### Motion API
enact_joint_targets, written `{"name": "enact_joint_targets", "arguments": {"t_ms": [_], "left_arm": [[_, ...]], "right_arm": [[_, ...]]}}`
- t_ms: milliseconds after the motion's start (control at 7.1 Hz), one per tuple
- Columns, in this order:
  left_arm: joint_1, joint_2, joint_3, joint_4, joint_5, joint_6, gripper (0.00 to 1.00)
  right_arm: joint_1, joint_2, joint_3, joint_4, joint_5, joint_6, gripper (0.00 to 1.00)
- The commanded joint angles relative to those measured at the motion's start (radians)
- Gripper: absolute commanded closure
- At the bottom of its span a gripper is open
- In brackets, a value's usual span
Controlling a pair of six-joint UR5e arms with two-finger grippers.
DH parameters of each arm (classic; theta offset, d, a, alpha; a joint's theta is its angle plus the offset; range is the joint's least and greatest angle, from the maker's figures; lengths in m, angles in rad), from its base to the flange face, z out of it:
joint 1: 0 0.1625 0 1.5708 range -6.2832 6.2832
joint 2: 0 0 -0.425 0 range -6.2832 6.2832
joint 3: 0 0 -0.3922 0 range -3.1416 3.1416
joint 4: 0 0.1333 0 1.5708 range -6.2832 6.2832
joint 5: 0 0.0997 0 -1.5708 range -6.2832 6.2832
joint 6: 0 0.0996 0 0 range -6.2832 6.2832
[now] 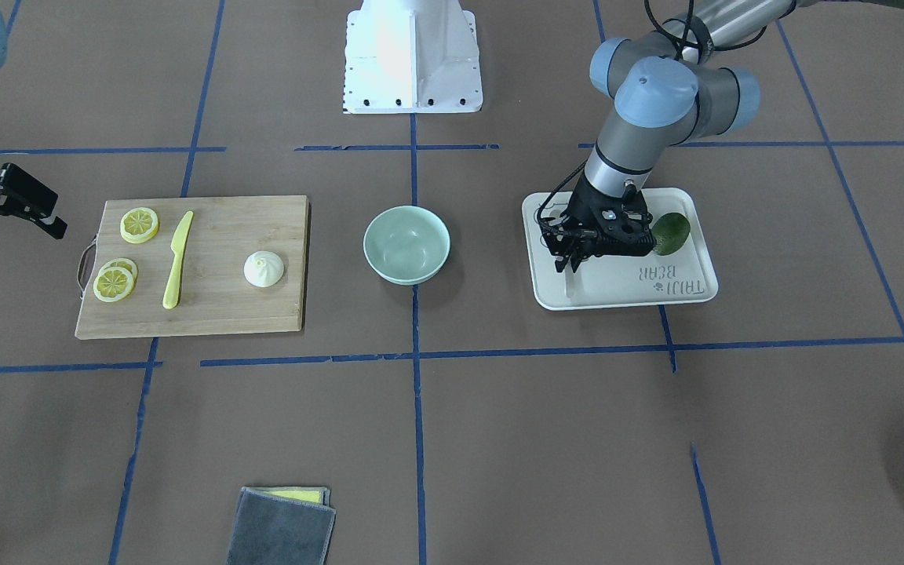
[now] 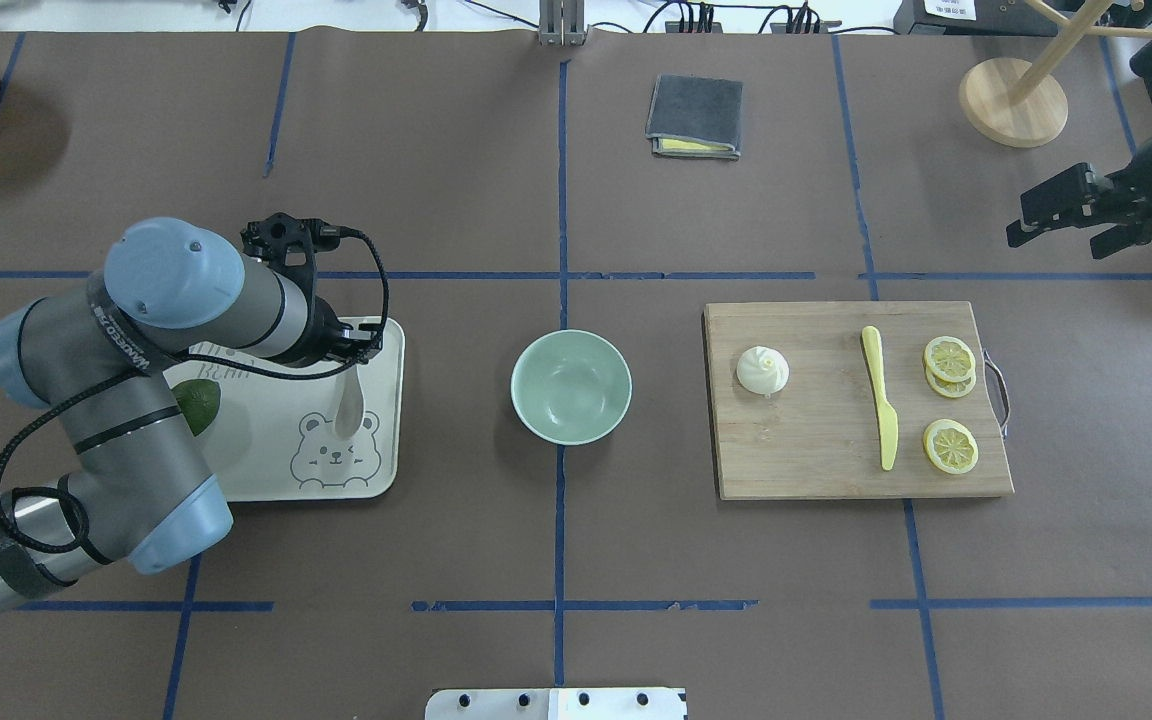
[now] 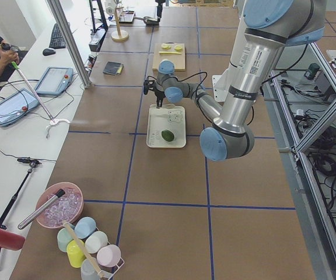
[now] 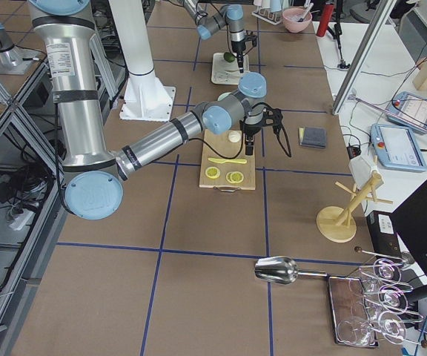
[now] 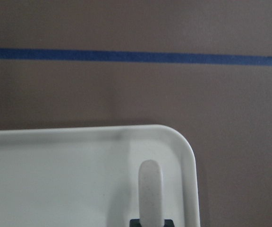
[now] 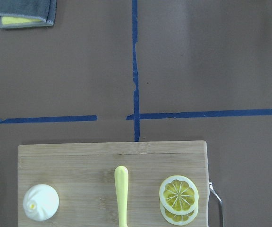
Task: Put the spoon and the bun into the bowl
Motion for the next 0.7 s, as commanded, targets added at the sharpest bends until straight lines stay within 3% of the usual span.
{"name": "enact_joint_targets", "arguments": {"t_ms": [0,423,563], "left_arm": [[-0.028,-0.075,-0.003,-0.001,0.002,-0.087,1.0],[-0.021,-0.177,0.021,-0.001,0.005,-0.248,1.0],[-0.015,-0.198,0.02,-0.001,0.005,-0.296,1.0]], "right_arm": [[-0.117,0.059,0.006,0.001,-0.074,0.107,0.0],[-0.368,0.162,-0.003,0.0,-0.325,0.319,0.0],[-0.423,0.176,-0.01,0.0,-0.364,0.348,0.0]]}}
